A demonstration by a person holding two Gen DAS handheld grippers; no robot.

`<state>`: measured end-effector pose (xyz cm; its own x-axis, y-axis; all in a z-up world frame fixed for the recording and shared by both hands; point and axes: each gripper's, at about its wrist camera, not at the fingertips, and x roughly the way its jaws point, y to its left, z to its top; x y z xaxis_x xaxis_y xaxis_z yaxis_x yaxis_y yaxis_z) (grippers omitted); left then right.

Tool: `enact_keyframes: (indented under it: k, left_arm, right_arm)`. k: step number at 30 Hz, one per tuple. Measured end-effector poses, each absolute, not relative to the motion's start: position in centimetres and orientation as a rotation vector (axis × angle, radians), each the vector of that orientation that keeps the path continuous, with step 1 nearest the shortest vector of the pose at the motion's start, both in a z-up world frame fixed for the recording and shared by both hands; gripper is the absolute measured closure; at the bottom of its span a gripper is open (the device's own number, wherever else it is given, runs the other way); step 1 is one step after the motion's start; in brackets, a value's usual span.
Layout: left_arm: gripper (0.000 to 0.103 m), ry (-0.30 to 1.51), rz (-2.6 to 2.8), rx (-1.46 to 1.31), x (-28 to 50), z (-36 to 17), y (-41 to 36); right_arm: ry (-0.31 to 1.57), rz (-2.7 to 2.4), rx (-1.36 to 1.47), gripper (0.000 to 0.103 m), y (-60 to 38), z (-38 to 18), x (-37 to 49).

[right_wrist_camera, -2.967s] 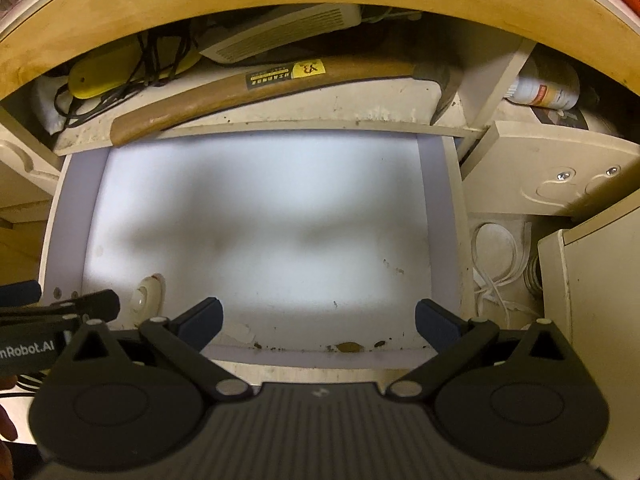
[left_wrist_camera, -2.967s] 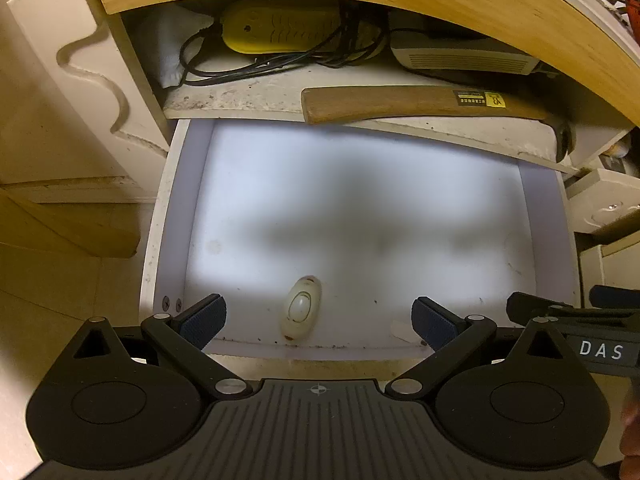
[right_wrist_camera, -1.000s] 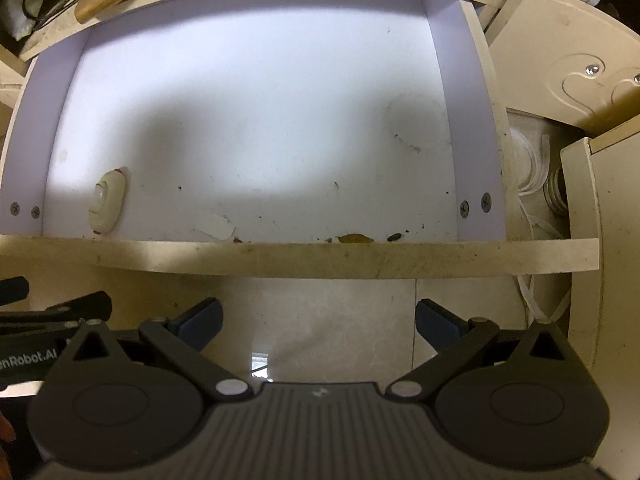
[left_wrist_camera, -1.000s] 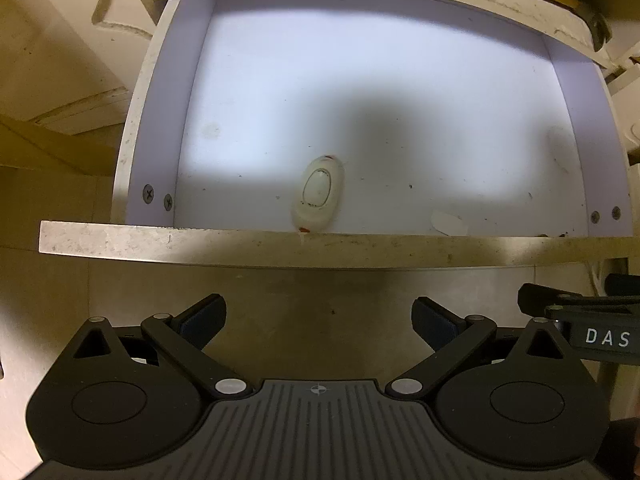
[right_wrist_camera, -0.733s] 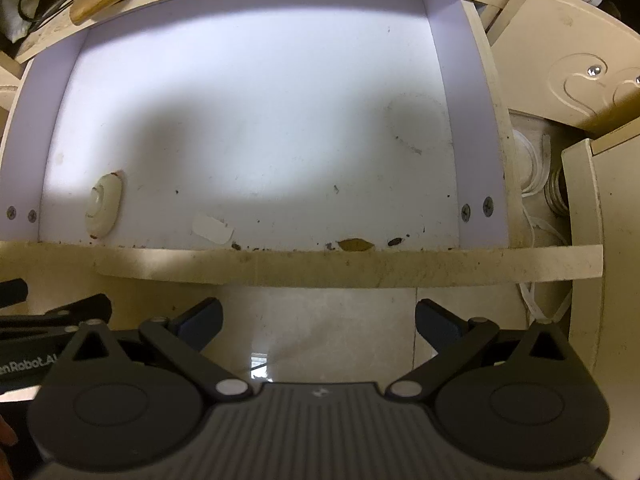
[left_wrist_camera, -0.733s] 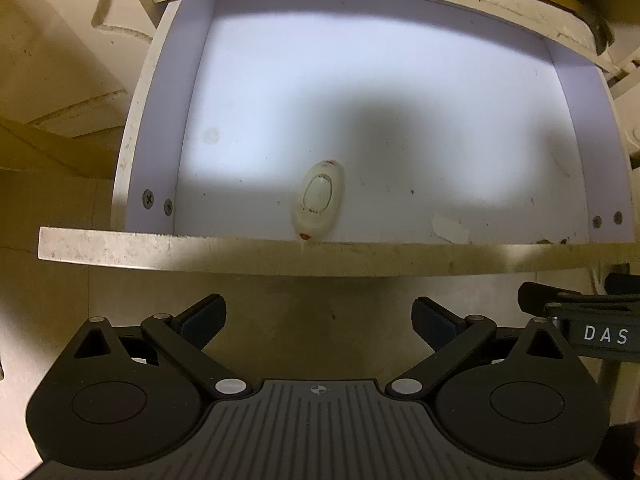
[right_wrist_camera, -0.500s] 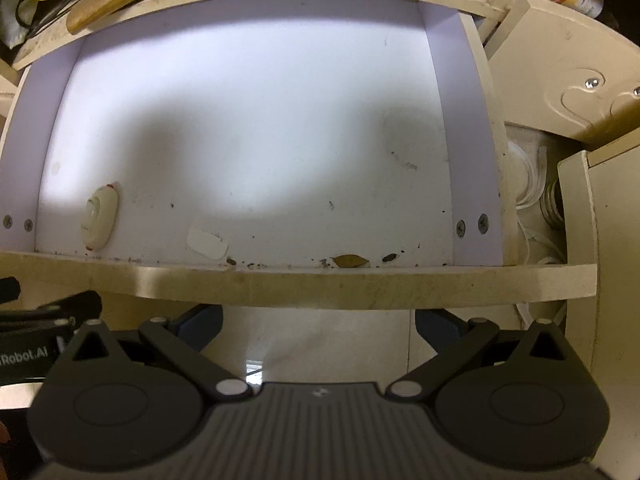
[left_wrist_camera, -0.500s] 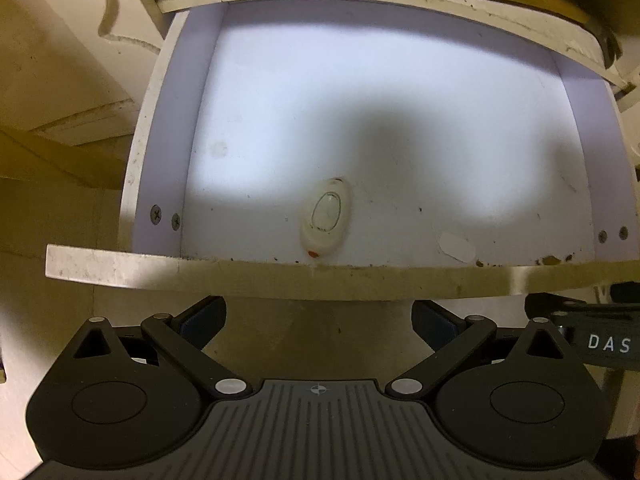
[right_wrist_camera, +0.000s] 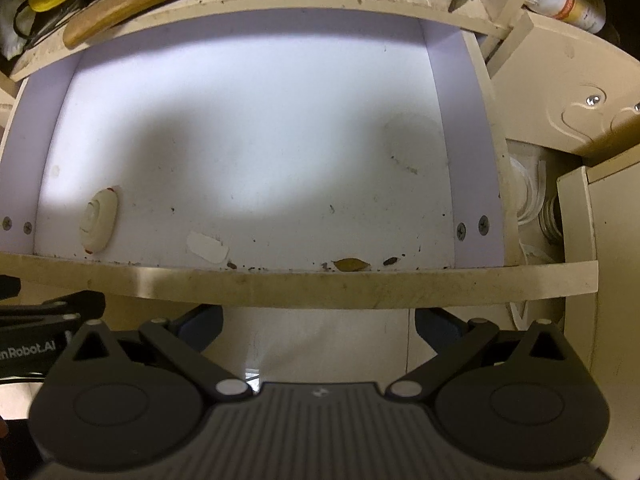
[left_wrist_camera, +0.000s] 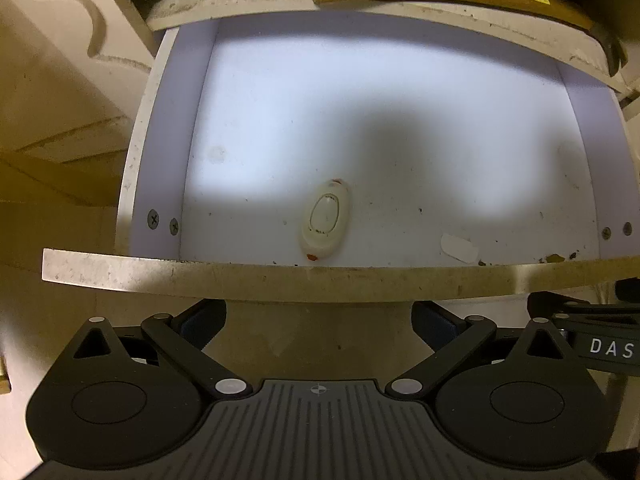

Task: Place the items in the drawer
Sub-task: 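Push the white drawer front inward with both tools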

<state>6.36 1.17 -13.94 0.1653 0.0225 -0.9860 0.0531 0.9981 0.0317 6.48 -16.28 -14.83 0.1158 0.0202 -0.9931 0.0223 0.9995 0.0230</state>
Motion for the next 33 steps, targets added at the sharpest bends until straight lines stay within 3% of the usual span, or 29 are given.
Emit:
enact_keyframes:
  k: [33]
  left_arm:
    - [0.001, 1.340, -0.014, 0.048, 8.6, -12.5, 0.9]
  right_arm:
    - [1.368, -0.019, 0.017, 0.000, -15.6, -14.2, 10.9]
